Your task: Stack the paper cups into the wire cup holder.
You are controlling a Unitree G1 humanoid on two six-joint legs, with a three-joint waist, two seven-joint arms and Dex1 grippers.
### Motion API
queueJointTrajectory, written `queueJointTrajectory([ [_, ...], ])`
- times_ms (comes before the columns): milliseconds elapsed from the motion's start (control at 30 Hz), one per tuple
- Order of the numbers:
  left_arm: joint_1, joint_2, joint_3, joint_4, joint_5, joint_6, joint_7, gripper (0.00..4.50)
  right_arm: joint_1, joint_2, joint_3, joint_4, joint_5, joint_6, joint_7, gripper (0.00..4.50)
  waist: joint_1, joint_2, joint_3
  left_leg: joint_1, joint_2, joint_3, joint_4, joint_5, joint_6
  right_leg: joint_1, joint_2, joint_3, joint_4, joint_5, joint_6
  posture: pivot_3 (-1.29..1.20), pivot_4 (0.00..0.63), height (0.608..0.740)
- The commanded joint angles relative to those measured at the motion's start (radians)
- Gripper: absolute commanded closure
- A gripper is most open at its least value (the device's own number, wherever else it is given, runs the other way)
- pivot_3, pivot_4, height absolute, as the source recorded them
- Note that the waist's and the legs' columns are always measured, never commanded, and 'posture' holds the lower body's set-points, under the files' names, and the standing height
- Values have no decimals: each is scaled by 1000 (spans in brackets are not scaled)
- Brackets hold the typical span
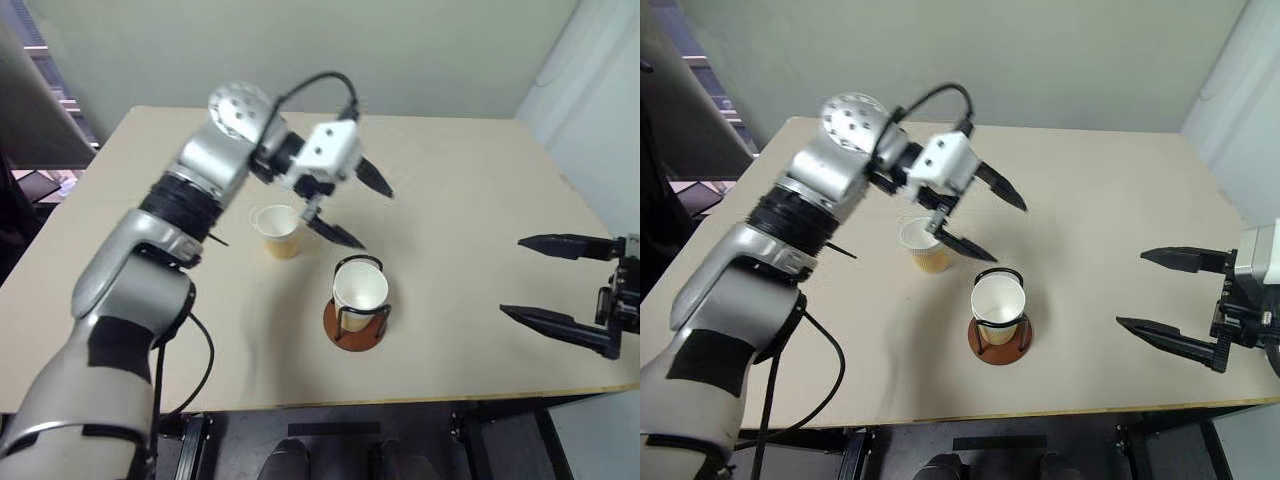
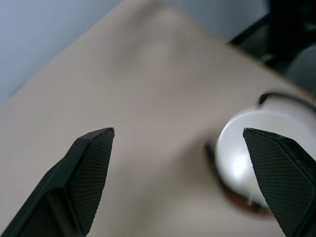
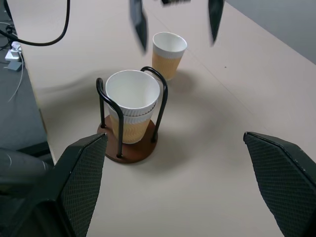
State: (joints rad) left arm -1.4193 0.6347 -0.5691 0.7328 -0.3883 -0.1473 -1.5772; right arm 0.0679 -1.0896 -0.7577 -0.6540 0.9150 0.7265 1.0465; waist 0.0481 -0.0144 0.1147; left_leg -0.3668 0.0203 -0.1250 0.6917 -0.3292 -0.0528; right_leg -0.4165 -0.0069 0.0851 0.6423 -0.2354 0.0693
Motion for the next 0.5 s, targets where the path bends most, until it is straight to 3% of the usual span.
queueJointTrajectory([
  [33, -16, 58, 95, 150, 105, -9, 36, 17, -36, -22, 32, 21, -16, -34, 11, 0, -1, 1, 0, 0, 0, -1, 0, 0, 0, 0, 0, 0, 0, 0, 0, 0, 150, 740],
  [267, -55, 30, 177, 426, 289, -35, 167, 17, -99, -39, 105, 46, -29, -48, 12, 0, 17, 1, 0, -2, 2, -8, 1, 0, 1, 0, -3, 0, 0, -2, 3, 0, 150, 740],
  [500, -59, -35, 180, 541, 463, -42, 297, 17, -85, -30, 78, 5, -13, -14, -13, 0, 23, 0, 0, -4, -7, -6, 6, -2, 8, 0, -12, -1, -1, -2, 9, 0, 150, 740],
])
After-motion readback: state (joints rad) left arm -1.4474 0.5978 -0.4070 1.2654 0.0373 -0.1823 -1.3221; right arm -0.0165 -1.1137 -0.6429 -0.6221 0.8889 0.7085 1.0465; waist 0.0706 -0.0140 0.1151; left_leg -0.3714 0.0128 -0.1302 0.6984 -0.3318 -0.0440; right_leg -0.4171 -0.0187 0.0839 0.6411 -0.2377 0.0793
